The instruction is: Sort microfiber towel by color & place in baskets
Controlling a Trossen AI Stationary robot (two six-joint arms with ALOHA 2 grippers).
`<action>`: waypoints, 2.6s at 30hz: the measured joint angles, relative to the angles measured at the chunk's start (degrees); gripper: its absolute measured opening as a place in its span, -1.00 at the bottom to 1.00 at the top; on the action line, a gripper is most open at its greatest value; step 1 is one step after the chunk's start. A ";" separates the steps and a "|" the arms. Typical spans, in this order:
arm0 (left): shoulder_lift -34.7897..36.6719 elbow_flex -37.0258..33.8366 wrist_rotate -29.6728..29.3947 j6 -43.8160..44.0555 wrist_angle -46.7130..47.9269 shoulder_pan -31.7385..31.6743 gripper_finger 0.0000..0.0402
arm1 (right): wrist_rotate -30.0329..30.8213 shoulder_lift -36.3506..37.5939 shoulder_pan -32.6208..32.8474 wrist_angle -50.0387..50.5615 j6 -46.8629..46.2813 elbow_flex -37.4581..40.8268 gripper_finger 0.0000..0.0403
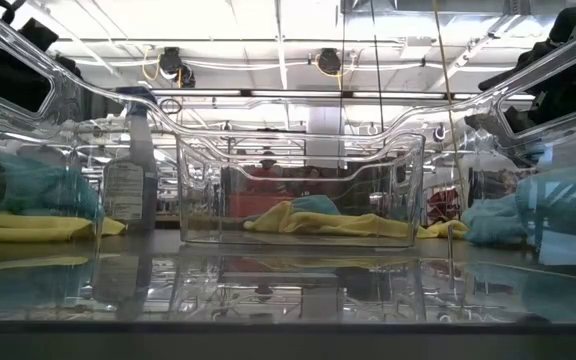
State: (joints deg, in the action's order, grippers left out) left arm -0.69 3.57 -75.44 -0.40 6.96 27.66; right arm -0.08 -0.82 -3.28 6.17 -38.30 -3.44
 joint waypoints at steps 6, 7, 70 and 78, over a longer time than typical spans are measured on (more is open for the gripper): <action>-0.01 -0.02 0.02 -0.02 -0.02 0.02 0.55 | 0.00 0.00 0.00 -0.01 -0.01 0.01 0.07; -0.02 -0.02 0.00 -0.02 -0.01 0.00 0.55 | 0.00 0.01 0.01 -0.01 0.00 0.01 0.07; -0.02 -0.01 0.01 -6.60 -0.86 0.00 0.55 | 0.00 0.00 0.00 0.00 0.00 0.02 0.07; 0.00 -0.02 0.00 -7.45 -1.11 0.00 0.55 | 0.00 0.00 0.00 0.02 -0.02 0.01 0.07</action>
State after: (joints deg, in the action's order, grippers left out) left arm -0.69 3.55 -75.44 -7.86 5.85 27.66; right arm -0.08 -0.82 -3.27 6.20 -38.33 -3.44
